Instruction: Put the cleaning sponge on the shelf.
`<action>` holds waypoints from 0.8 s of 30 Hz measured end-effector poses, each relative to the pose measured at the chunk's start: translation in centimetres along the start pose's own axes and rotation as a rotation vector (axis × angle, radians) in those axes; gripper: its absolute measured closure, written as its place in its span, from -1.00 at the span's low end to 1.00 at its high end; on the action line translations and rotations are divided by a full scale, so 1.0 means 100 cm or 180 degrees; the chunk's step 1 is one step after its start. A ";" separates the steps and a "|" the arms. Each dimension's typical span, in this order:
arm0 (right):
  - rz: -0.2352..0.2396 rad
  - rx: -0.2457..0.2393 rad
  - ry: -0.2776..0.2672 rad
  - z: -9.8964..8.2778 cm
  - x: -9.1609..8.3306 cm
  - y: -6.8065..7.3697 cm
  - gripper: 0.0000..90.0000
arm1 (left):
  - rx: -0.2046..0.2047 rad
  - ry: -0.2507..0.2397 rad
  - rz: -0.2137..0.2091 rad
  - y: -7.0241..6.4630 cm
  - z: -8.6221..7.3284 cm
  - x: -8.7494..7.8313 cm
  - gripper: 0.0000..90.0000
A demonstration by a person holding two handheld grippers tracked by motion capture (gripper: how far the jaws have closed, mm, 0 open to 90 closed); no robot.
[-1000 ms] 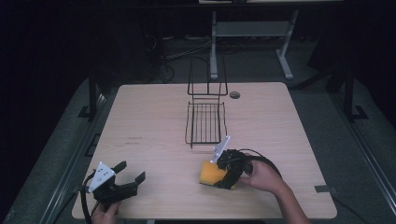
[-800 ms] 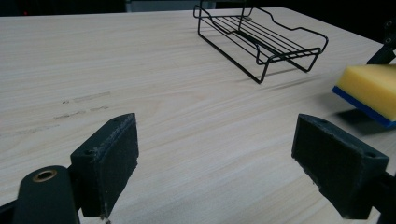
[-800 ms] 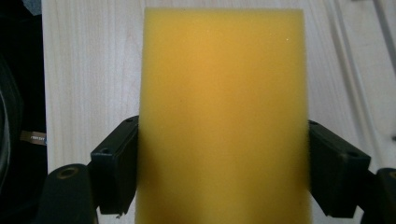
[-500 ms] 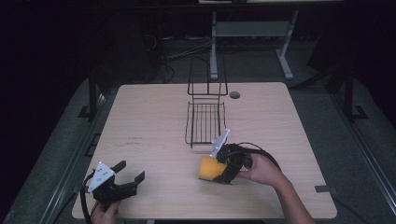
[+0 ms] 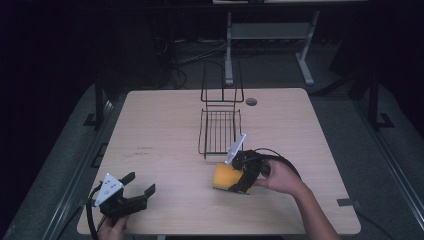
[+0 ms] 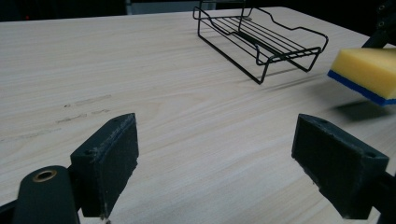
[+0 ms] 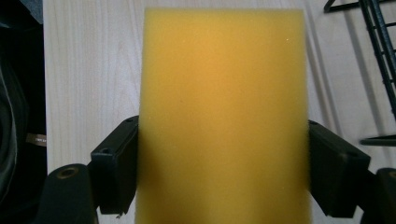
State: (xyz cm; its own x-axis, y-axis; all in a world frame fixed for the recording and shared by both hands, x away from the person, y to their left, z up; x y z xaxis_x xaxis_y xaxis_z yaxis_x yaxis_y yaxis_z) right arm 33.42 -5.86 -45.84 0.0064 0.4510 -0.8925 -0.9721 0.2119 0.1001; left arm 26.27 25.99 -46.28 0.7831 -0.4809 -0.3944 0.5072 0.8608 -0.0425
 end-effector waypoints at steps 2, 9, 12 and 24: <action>-0.0008 -0.0003 -0.0007 0.001 -0.001 -0.001 -0.51 | 0.0002 0.0004 0.0006 0.000 0.000 0.000 -0.69; 0.0007 0.0000 -0.0016 0.004 -0.004 -0.005 -0.51 | 0.0015 0.0004 0.0011 0.001 0.000 0.000 -0.69; 0.0014 -0.0006 0.0002 0.004 -0.004 -0.006 -0.51 | 0.0013 0.0004 0.0014 0.001 0.000 0.000 -0.69; 0.0034 -0.0004 0.0001 0.010 -0.005 -0.014 -0.51 | 0.0025 0.0015 0.0009 0.001 0.000 0.000 -0.69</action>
State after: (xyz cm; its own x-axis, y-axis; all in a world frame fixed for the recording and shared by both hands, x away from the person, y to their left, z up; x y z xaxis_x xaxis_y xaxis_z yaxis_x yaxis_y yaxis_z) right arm 35.00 -5.51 -45.11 -0.0042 0.4530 -0.8915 -0.9724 0.2060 0.1093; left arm 26.30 26.05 -46.25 0.7827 -0.4777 -0.3990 0.5079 0.8607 -0.0342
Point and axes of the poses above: each handheld gripper's, and its own axes: x roughly forward along the jaws, z roughly out of its top, y roughly to its left, the point moved 6 cm from there along x, roughly forward along the jaws, and after that the axes turned 2 degrees about x, right-handed, at the moved point
